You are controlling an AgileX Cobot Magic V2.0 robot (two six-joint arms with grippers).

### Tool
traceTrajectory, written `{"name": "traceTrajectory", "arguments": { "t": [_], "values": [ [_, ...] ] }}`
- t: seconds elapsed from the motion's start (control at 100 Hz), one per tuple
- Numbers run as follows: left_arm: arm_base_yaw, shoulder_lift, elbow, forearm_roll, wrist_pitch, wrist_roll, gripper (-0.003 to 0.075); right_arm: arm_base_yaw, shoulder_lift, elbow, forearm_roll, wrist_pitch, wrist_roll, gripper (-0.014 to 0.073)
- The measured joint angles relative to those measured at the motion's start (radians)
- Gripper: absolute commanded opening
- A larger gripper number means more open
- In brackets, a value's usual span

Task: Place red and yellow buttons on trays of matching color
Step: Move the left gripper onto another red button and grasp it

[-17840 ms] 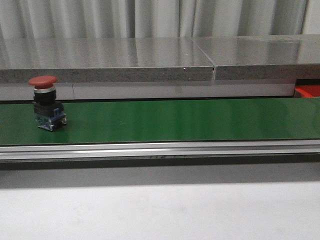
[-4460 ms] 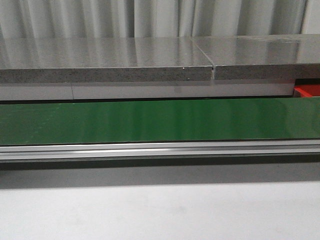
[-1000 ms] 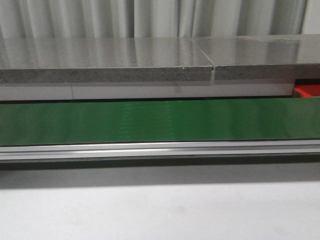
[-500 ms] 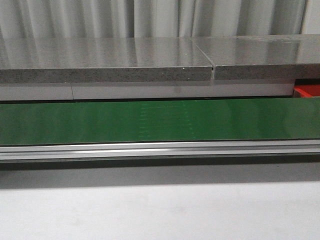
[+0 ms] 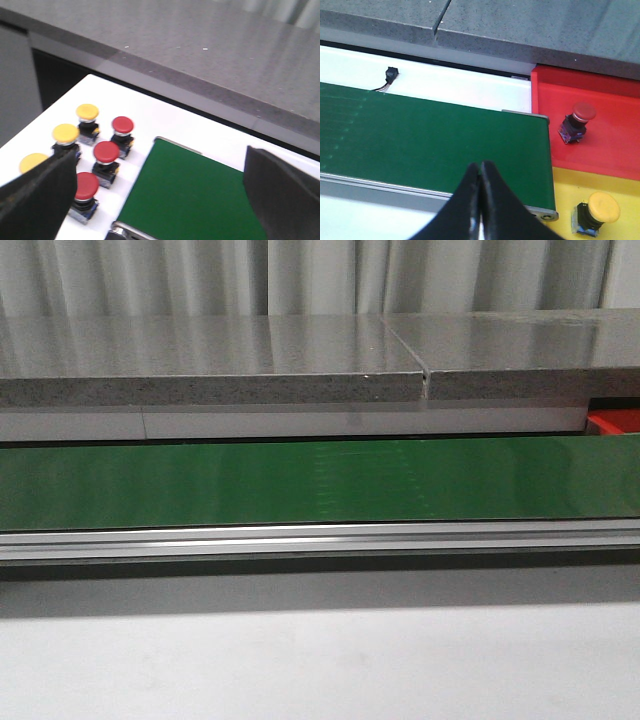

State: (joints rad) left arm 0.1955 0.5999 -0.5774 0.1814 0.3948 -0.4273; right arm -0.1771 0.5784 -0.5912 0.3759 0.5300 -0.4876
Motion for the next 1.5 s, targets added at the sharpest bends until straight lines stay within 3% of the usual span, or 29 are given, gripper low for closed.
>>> {"name": "traceTrajectory", "arguments": {
  "t": [0.15,0.78,1.5],
  "values": [
    [0.097,0.14,-0.072,-0.022,0.032,-0.005,0.0658,0.0,0.0,0.0,0.0,0.0,0.0,-0.0067],
    [0.202,0.74,-0.31,-0.05,0.143,-0.005,0.0658,0.0,0.0,0.0,0.0,0.0,0.0,-0.0067],
    [0.213,0.978,-0.328,-0.05,0.104,-0.005,0.0658,0.0,0.0,0.0,0.0,0.0,0.0,-0.0067]
  ]
}}
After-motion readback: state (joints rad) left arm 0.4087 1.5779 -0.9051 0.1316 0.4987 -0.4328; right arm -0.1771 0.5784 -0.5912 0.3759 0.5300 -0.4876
